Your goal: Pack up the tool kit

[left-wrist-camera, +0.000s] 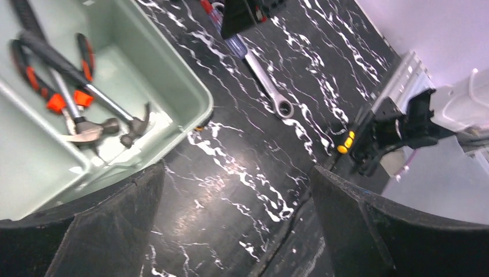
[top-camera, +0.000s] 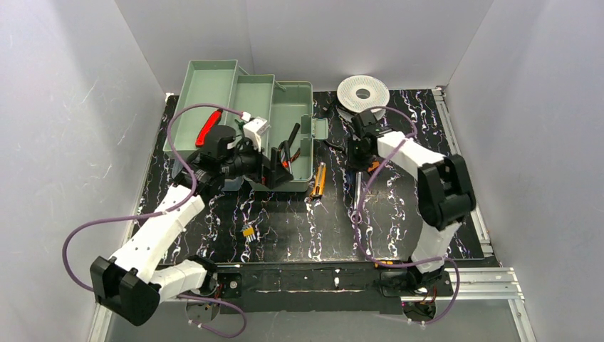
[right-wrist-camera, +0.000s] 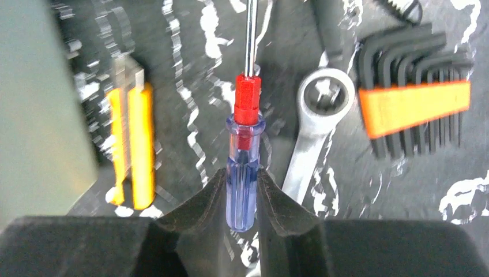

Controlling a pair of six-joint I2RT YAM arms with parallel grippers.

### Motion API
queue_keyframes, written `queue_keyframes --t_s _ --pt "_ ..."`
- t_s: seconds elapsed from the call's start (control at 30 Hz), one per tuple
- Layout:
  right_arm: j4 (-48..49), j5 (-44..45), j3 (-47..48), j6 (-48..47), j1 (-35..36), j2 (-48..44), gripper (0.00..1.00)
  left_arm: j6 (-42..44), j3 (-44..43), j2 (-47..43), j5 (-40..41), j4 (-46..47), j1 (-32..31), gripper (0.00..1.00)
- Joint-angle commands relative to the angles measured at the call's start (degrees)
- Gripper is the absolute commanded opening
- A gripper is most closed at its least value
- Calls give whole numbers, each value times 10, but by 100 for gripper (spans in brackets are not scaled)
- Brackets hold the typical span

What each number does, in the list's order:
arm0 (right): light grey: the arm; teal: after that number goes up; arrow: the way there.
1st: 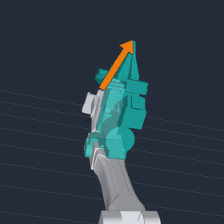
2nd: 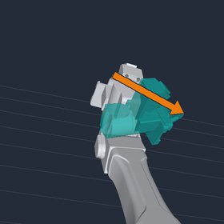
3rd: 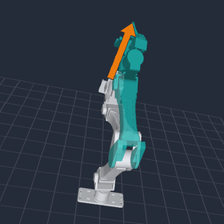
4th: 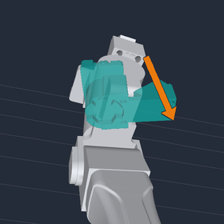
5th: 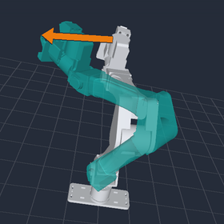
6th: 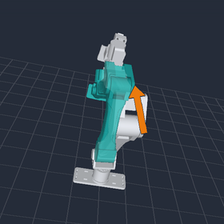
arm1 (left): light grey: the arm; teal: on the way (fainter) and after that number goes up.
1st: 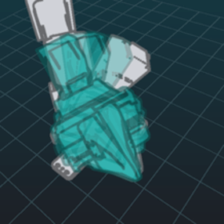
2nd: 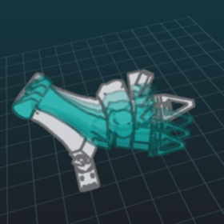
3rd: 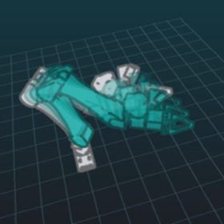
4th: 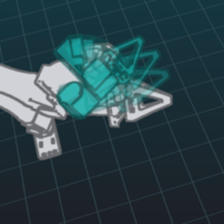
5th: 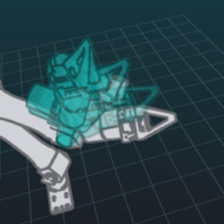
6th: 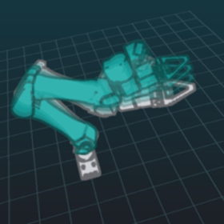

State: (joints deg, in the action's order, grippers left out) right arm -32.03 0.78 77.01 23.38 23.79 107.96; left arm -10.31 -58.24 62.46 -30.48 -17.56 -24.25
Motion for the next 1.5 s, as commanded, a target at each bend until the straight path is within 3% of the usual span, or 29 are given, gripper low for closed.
queue_keyframes --t_s 0.0,0.3,0.47,0.6,0.8,1.07,1.27,1.47 --pt "66 -74 -36 40 2 -127 1 -22 -42 14 26 -27 -35 98" --pt "182 -198 -135 128 -1 -277 1 -172 -9 104 83 99 -117 98" --pt "287 -283 -188 214 -1 -355 1 -185 -41 151 98 135 -143 95" --pt "308 -318 -197 246 -1 -380 1 -185 -60 175 100 138 -146 88" --pt "335 -336 -219 269 -1 -395 1 -193 -61 183 70 172 -151 81" --pt "338 -326 -234 266 0 -405 1 -219 -56 189 -16 252 -160 80" --pt "322 -310 -233 246 1 -421 1 -218 -50 181 -12 242 -162 81" --pt "352 -330 -239 253 13 -422 1 -242 -71 212 -17 252 -161 74"
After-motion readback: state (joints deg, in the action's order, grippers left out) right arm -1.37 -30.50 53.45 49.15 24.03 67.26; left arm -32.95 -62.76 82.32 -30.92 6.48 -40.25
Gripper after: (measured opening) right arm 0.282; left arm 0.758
